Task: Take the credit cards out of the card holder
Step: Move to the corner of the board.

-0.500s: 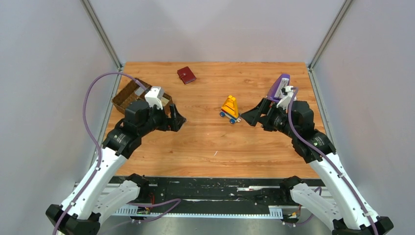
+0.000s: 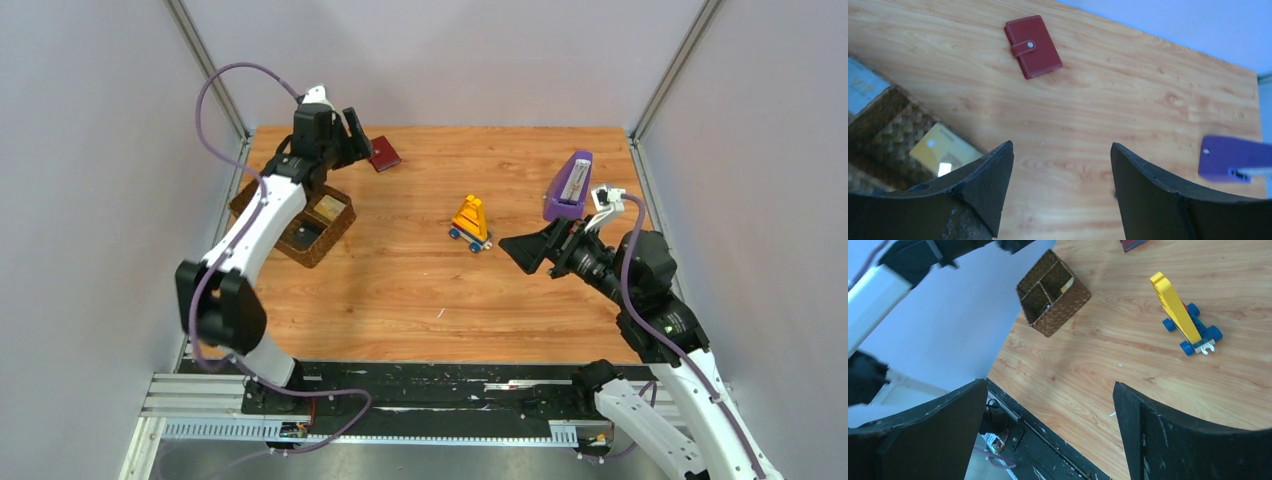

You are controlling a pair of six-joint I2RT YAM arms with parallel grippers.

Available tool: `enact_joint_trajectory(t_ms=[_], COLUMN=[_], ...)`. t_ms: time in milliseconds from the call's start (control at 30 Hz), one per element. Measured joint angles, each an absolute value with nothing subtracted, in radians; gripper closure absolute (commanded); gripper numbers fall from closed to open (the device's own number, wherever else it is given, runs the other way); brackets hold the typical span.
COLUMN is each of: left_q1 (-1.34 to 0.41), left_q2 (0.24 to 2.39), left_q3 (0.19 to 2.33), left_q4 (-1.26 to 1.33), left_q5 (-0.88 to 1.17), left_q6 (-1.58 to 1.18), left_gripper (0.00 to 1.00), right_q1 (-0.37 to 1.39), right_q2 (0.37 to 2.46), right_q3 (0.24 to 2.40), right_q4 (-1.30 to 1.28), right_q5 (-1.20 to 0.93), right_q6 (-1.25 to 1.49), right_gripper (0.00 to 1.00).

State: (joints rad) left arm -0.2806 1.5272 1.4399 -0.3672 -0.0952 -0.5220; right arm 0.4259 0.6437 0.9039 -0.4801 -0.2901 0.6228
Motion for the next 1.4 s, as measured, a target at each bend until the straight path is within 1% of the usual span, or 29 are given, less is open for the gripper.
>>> enact_joint_trajectory(t_ms=[133, 300, 467, 600, 967, 1233, 1367, 1400], left_q1=[-0.228, -0.194, -0.187, -0.187, -0.179, -0.171, -0.170, -0.169], left_q2=[1.753, 2.002, 2.176, 2.264, 2.354, 2.402, 2.410, 2.411], left_q3=[1.565, 1.691, 1.764, 1.789, 1.819, 1.861, 1.862, 1.862], left_q4=[-0.318, -0.245, -0.195, -0.175, -0.124, -0.094, -0.083, -0.081], left_q5=[-0.069, -0.039, -0.038, -0.037, -0.031, -0.008, 0.007, 0.012], left_q6=[-0.606, -0.693, -0.755, -0.789, -0.830, -0.841, -0.855, -0.859], left_gripper=[0.32, 0.40, 0.42, 0.45, 0.47, 0.51, 0.56, 0.60], right_q1=[0.426, 0.426, 0.426, 0.426, 0.426, 0.426, 0.426, 0.426], right_q2=[0.643, 0.706, 0.772, 0.791, 0.815, 0.816, 0.817, 0.817], right_q3=[0.906, 0.906, 0.911, 0.926, 0.950, 0.950, 0.950, 0.950], right_q4=[-0.449, -0.427, -0.426, -0.427, -0.413, -0.405, -0.404, -0.404], right_q5=[-0.338, -0.406, -0.430, -0.427, -0.402, -0.393, -0.390, -0.387], right_q6=[0.599, 0.582, 0.564, 0.546, 0.525, 0.525, 0.525, 0.525], right_gripper=[0.00, 0.01, 0.02, 0.02, 0.02, 0.02, 0.02, 0.02])
